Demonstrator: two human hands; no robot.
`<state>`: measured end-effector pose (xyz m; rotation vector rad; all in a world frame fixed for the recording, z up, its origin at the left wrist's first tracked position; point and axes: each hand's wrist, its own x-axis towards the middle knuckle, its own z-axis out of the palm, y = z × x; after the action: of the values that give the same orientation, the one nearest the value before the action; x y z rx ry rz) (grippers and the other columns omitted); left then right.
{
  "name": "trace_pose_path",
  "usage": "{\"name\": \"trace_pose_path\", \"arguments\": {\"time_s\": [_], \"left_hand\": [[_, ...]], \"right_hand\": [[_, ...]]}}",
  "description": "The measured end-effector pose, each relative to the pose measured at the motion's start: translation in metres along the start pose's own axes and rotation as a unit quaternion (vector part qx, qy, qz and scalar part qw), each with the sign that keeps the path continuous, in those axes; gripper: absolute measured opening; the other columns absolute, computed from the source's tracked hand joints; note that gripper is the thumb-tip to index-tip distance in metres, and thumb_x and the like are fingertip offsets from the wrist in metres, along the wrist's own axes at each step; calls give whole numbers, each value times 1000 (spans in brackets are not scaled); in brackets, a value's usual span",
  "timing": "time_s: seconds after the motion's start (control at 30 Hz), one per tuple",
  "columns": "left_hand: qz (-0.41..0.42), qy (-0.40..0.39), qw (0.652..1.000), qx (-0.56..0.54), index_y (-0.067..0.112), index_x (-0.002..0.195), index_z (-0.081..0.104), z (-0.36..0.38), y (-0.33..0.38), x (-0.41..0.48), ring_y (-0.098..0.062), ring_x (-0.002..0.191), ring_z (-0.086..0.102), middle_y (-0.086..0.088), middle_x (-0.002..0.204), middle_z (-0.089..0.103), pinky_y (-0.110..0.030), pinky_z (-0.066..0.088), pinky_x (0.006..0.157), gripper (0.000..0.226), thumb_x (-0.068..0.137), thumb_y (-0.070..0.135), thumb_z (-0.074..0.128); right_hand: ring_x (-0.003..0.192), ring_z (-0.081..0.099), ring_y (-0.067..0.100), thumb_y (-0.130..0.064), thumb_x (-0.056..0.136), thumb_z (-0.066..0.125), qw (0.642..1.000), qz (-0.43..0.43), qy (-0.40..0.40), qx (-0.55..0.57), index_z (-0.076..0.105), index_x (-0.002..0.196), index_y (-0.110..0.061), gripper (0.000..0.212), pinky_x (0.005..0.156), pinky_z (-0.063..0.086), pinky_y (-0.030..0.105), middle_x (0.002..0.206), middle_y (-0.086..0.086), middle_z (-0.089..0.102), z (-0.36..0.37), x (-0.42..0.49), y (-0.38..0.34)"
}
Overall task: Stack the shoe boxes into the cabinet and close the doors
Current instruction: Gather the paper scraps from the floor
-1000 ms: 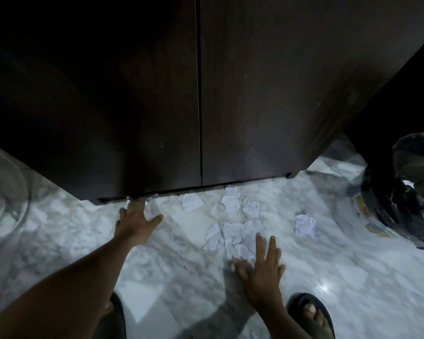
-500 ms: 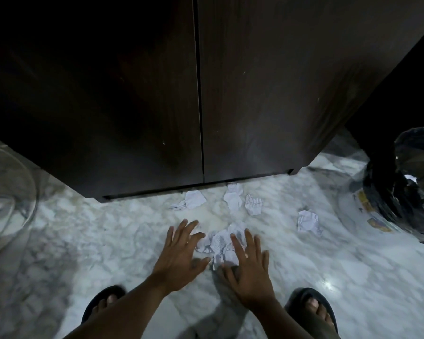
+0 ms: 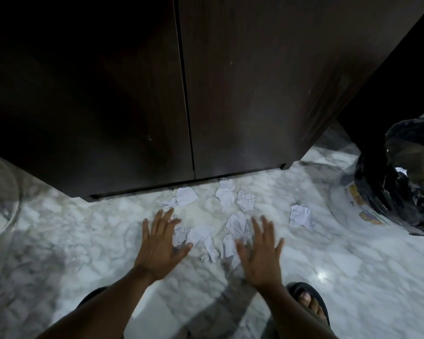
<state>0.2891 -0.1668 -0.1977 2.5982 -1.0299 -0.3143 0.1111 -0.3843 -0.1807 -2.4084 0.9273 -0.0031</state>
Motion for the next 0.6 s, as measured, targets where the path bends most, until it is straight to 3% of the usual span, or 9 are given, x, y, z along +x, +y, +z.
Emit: {"name": "trace_pose_path", "arguments": {"time_s": [0.1, 0.2, 0.27, 0.33, 0.43, 0.53, 0.6], "left_hand": [[-44, -5, 999, 6, 25, 156, 22, -4, -8, 25, -21, 154, -5, 0, 167, 9, -54, -1, 121, 98, 80, 87, 27], [-66, -55, 996, -9, 27, 159, 8, -5, -10, 47, -20, 154, -9, 2, 168, 1, -50, -1, 122, 112, 71, 95, 9], [-58, -82, 995, -18, 27, 159, 14, -4, -6, 55, -19, 154, -4, 3, 167, 7, -48, 3, 124, 113, 69, 96, 8], [-21, -81, 996, -12, 28, 153, 32, -2, 2, 53, -18, 153, 8, 5, 163, 24, -44, 7, 124, 104, 74, 93, 12], [40, -49, 998, -22, 29, 132, 53, 0, 14, 42, -13, 138, 37, 11, 137, 52, -39, 10, 124, 81, 82, 85, 25], [71, 33, 996, -43, 26, 117, 56, -1, 23, 43, -12, 116, 48, 12, 117, 53, -41, 25, 117, 60, 85, 76, 43], [86, 45, 995, -36, 25, 123, 54, -4, 27, 48, -15, 120, 45, 9, 124, 51, -42, 29, 114, 61, 84, 74, 50]], "right_hand": [[153, -7, 28, -67, 93, 30, 985, 155, 76, 23, 12, 158, -24, 80, 119, -4, 61, 167, 3, -3, -28, 29, 30], [153, 1, 29, -77, 83, 20, 977, 208, 38, 41, 17, 158, -17, 96, 121, 7, 59, 166, 9, 5, -50, 52, 59], [152, 10, 25, -80, 83, 17, 986, 165, -2, 29, 28, 155, -17, 96, 120, 14, 55, 164, 9, 16, -47, 57, 63], [151, 16, 19, -80, 88, 18, 996, 85, -15, 3, 39, 150, -21, 89, 119, 15, 54, 162, 2, 27, -31, 49, 56], [141, 37, 17, -71, 93, 27, 999, -39, 8, -4, 50, 138, -26, 68, 117, 24, 55, 145, -6, 48, -8, 30, 32], [121, 50, 18, -60, 97, 36, 992, -63, 110, 25, 55, 130, -23, 53, 102, 43, 48, 128, -2, 57, -11, 48, 6], [125, 48, 22, -57, 98, 37, 993, -65, 99, 7, 54, 132, -23, 51, 105, 41, 50, 132, 1, 54, -17, 75, -7]]}}
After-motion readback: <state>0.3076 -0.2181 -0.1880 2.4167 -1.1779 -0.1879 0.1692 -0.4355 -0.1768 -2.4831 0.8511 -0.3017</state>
